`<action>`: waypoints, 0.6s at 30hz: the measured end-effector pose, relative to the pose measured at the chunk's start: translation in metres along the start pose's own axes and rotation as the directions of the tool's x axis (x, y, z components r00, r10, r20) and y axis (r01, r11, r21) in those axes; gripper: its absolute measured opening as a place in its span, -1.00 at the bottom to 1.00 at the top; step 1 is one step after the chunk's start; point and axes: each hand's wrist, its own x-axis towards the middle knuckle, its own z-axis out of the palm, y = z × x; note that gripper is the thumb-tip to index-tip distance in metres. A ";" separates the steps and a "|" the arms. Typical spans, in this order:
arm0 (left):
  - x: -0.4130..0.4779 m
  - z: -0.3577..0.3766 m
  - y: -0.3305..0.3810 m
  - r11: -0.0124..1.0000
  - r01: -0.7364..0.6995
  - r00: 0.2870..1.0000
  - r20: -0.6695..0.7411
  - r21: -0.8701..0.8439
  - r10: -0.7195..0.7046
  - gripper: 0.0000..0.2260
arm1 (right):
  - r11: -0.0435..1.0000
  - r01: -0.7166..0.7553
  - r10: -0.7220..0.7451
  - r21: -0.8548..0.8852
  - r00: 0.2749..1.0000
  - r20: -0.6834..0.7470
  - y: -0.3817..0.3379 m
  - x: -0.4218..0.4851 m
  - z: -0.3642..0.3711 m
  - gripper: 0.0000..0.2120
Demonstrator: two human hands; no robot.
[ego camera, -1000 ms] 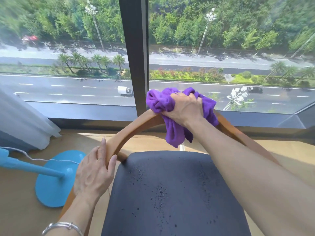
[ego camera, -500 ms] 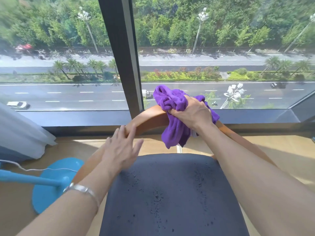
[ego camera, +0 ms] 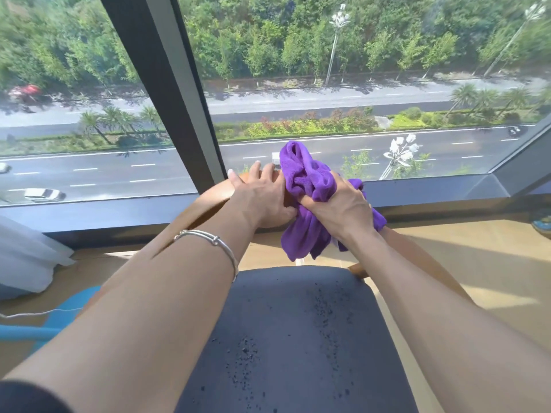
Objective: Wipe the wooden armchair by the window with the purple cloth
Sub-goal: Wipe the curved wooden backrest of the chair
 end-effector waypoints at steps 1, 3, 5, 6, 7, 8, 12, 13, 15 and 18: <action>0.003 0.000 0.006 0.999 -0.001 1.000 0.013 0.037 0.001 -0.29 | 1.000 -0.013 0.013 -0.006 1.000 -0.002 0.006 -0.002 -0.001 -0.37; 0.007 0.001 0.016 0.992 -0.013 0.999 0.041 0.123 0.008 -0.23 | 0.999 -0.038 0.038 -0.034 0.999 -0.011 0.017 -0.005 -0.003 -0.36; 0.008 0.003 0.020 0.983 -0.026 0.999 0.039 0.182 0.019 -0.18 | 0.995 -0.058 0.057 -0.081 0.998 -0.014 0.029 -0.010 -0.006 -0.34; 0.007 0.004 0.021 0.979 -0.027 0.999 0.028 0.202 0.022 -0.17 | 0.992 -0.067 0.066 -0.109 0.998 -0.014 0.036 -0.013 -0.008 -0.33; 0.006 0.005 0.021 0.976 -0.027 1.000 0.015 0.218 0.024 -0.17 | 0.987 -0.073 0.072 -0.141 0.997 -0.012 0.041 -0.015 -0.010 -0.31; 0.006 0.006 0.021 0.972 -0.030 1.000 0.005 0.232 0.030 -0.17 | 0.981 -0.078 0.078 -0.176 0.997 -0.007 0.047 -0.018 -0.013 -0.30; 0.005 0.005 0.024 0.967 -0.024 1.000 0.022 0.254 0.019 -0.15 | 0.968 -0.091 0.092 -0.234 0.996 -0.009 0.049 -0.023 -0.015 -0.33; 0.006 0.004 0.024 0.966 -0.015 1.000 0.029 0.257 0.008 -0.14 | 0.969 -0.096 0.094 -0.226 0.995 -0.019 0.045 -0.023 -0.014 -0.34; 0.006 0.004 0.024 0.967 0.004 0.999 0.031 0.256 -0.012 -0.14 | 0.968 -0.076 0.073 -0.239 0.997 -0.024 0.041 -0.024 -0.010 -0.35; 0.003 0.006 0.027 0.961 0.018 1.000 0.012 0.277 -0.022 -0.17 | 0.962 -0.044 0.045 -0.269 0.999 -0.005 0.049 -0.026 -0.016 -0.36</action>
